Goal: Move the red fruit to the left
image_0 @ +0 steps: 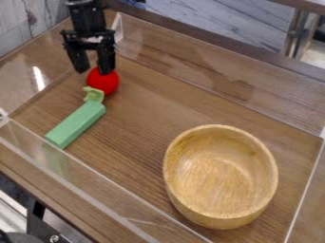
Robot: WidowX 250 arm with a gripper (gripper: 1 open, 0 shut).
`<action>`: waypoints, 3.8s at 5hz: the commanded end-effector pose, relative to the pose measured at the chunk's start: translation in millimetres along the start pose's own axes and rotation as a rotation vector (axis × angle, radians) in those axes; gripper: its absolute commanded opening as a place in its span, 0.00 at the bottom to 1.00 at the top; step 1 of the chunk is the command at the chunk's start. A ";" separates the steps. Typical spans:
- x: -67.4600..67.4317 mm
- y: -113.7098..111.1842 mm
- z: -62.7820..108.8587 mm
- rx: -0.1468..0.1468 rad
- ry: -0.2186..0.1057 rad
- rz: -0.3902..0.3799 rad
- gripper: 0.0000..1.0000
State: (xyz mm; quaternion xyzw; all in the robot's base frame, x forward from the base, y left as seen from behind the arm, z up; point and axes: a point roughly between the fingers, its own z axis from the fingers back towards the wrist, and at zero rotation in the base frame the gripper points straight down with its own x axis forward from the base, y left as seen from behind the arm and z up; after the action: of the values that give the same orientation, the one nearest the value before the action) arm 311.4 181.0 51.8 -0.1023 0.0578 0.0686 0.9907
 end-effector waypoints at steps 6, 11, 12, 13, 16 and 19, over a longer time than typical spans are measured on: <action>19.6 -22.0 27.9 0.050 -0.053 -0.092 1.00; 18.6 -9.7 -9.9 0.036 -0.030 -0.148 1.00; 18.5 -6.8 -11.9 0.022 -0.031 -0.127 1.00; 21.0 -6.4 -13.2 0.010 -0.037 -0.107 1.00; 28.4 -2.2 15.6 -0.019 -0.055 -0.114 1.00; 14.1 -46.8 56.9 -0.042 -0.166 -0.172 1.00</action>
State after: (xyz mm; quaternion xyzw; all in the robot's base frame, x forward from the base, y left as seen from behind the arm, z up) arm 334.5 149.4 89.5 -0.1389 -0.0030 -0.0011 0.9903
